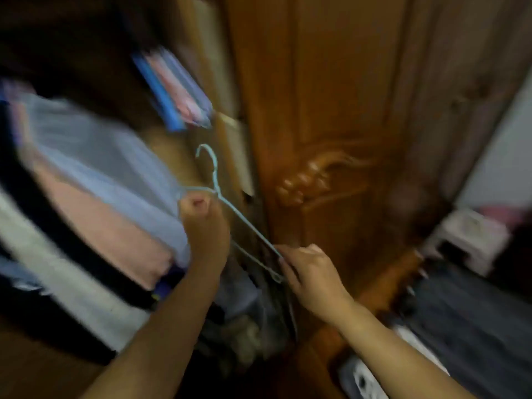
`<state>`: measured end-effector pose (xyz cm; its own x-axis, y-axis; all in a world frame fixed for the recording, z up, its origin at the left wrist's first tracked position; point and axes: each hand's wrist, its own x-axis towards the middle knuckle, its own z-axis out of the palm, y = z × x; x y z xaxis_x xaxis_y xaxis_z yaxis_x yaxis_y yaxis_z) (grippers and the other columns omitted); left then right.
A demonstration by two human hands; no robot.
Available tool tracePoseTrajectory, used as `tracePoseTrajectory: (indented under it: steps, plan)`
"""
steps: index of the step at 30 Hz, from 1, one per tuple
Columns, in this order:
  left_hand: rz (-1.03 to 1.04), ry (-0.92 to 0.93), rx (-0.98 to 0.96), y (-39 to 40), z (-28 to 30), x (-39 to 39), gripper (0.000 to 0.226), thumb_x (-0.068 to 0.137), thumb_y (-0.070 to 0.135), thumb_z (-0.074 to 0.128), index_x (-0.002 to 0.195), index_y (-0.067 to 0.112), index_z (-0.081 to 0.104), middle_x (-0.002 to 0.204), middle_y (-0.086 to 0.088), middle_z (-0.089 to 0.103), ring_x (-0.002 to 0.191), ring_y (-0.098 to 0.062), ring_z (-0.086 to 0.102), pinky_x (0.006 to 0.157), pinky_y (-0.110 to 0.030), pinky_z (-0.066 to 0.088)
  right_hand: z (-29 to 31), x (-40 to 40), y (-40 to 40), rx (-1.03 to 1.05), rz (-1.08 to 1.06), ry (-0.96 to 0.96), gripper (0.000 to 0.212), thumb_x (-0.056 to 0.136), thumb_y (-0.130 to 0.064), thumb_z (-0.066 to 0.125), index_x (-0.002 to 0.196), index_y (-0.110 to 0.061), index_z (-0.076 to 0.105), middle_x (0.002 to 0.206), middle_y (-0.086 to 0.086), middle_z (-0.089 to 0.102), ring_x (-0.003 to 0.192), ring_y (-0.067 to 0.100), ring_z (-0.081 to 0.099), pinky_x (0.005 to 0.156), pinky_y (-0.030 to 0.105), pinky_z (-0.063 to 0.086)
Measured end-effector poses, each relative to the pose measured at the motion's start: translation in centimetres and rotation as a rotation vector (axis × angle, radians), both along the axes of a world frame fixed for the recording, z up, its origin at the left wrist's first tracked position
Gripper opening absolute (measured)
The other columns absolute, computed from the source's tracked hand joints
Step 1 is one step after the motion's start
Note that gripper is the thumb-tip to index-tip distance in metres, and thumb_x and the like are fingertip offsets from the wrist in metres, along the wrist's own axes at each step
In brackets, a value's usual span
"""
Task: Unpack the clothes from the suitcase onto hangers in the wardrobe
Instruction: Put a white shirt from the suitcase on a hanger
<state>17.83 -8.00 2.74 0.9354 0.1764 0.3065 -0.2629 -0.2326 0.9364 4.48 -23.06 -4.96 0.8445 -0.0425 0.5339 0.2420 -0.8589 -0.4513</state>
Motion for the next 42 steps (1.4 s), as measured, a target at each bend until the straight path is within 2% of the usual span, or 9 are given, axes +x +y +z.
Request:
tracePoseTrajectory:
  steps: [3, 6, 11, 15, 18, 21, 26, 31, 42]
  plan:
    - [-0.261, 0.532, -0.245, -5.8, -9.0, -6.0, 0.01, 0.1, 0.022, 0.047, 0.096, 0.013, 0.05, 0.076, -0.01, 0.057, 0.067, -0.028, 0.057, 0.053, -0.033, 0.055, -6.4, -9.7, -2.8, 0.019, -0.124, 0.173, 0.025, 0.104, -0.026, 0.048, 0.123, -0.02, 0.062, 0.076, -0.002, 0.062, 0.074, 0.018, 0.057, 0.068, 0.034, 0.042]
    - [-0.519, 0.928, -0.321, -9.0, -14.5, -12.7, 0.018, 0.103, 0.025, 0.048, 0.116, 0.012, 0.048, 0.089, -0.018, 0.061, 0.083, -0.035, 0.065, 0.074, -0.042, 0.059, -10.5, -18.3, -4.1, 0.043, -0.23, 0.373, 0.026, 0.105, -0.03, 0.044, 0.123, -0.021, 0.06, 0.075, 0.0, 0.059, 0.075, 0.02, 0.056, 0.07, 0.033, 0.044]
    - [-0.806, 1.098, -0.034, -13.0, -21.3, -22.7, 0.007, 0.106, 0.014, 0.045, 0.1, 0.018, 0.045, 0.1, -0.019, 0.07, 0.077, -0.024, 0.076, 0.081, -0.037, 0.055, -16.5, -30.1, -6.4, 0.228, -0.435, 0.655, 0.028, 0.102, -0.034, 0.042, 0.12, -0.026, 0.062, 0.095, -0.004, 0.063, 0.089, 0.016, 0.054, 0.084, 0.035, 0.049]
    - [-0.947, 1.191, 0.138, -16.3, -26.5, -31.5, 0.003, 0.106, 0.011, 0.047, 0.103, 0.012, 0.048, 0.091, -0.011, 0.077, 0.073, -0.026, 0.075, 0.067, -0.032, 0.058, -20.2, -34.7, -8.0, 0.672, -0.599, 0.706, 0.043, 0.097, -0.047, 0.055, 0.138, -0.035, 0.052, 0.122, -0.017, 0.055, 0.117, 0.005, 0.049, 0.101, 0.01, 0.032]
    - [-1.082, 1.125, 0.373, -18.6, -32.9, -37.9, 0.018, 0.099, -0.003, 0.056, 0.109, 0.011, 0.059, 0.094, -0.003, 0.073, 0.078, -0.008, 0.07, 0.065, -0.018, 0.057, -24.8, -35.4, -10.4, 1.059, -0.663, 0.671, 0.034, 0.096, -0.039, 0.062, 0.13, -0.041, 0.055, 0.119, -0.017, 0.062, 0.11, -0.004, 0.059, 0.095, 0.017, 0.047]
    - [-1.255, 1.03, 0.662, -20.7, -38.3, -41.7, 0.03, 0.099, 0.001, 0.057, 0.127, 0.01, 0.061, 0.111, 0.007, 0.064, 0.085, 0.01, 0.056, 0.072, -0.003, 0.047, -30.7, -36.2, -12.5, 1.093, -0.848, 0.701, 0.011, 0.099, -0.029, 0.057, 0.108, -0.032, 0.064, 0.094, 0.0, 0.073, 0.086, 0.012, 0.069, 0.083, 0.035, 0.054]
    - [-1.523, 0.939, 1.118, -22.4, -48.5, -42.3, 0.024, 0.103, 0.022, 0.052, 0.121, 0.018, 0.067, 0.126, 0.0, 0.067, 0.115, -0.019, 0.062, 0.1, -0.029, 0.048, -41.7, -40.7, -14.8, 1.253, -1.161, 0.619, 0.015, 0.102, -0.023, 0.054, 0.093, -0.024, 0.067, 0.082, 0.003, 0.072, 0.083, 0.024, 0.07, 0.075, 0.039, 0.054]
    - [-1.44, 0.829, 1.432, -24.0, -58.0, -36.7, 0.024, 0.104, 0.019, 0.047, 0.122, 0.019, 0.062, 0.121, -0.005, 0.065, 0.108, -0.023, 0.062, 0.09, -0.03, 0.049, -50.4, -43.7, -17.5, 1.425, -1.37, 0.495, 0.018, 0.103, -0.013, 0.051, 0.1, -0.006, 0.067, 0.076, 0.004, 0.069, 0.069, 0.017, 0.066, 0.066, 0.025, 0.049]
    - [-1.343, 0.083, 1.601, -36.0, -78.8, -29.3, 0.053, 0.102, 0.039, 0.05, 0.148, 0.015, 0.038, 0.139, -0.013, 0.045, 0.123, -0.032, 0.048, 0.095, -0.041, 0.045, -65.2, -39.9, -28.5, 1.375, -1.436, 0.266, 0.016, 0.104, -0.025, 0.049, 0.102, -0.017, 0.063, 0.089, 0.007, 0.073, 0.067, 0.017, 0.066, 0.074, 0.039, 0.055]
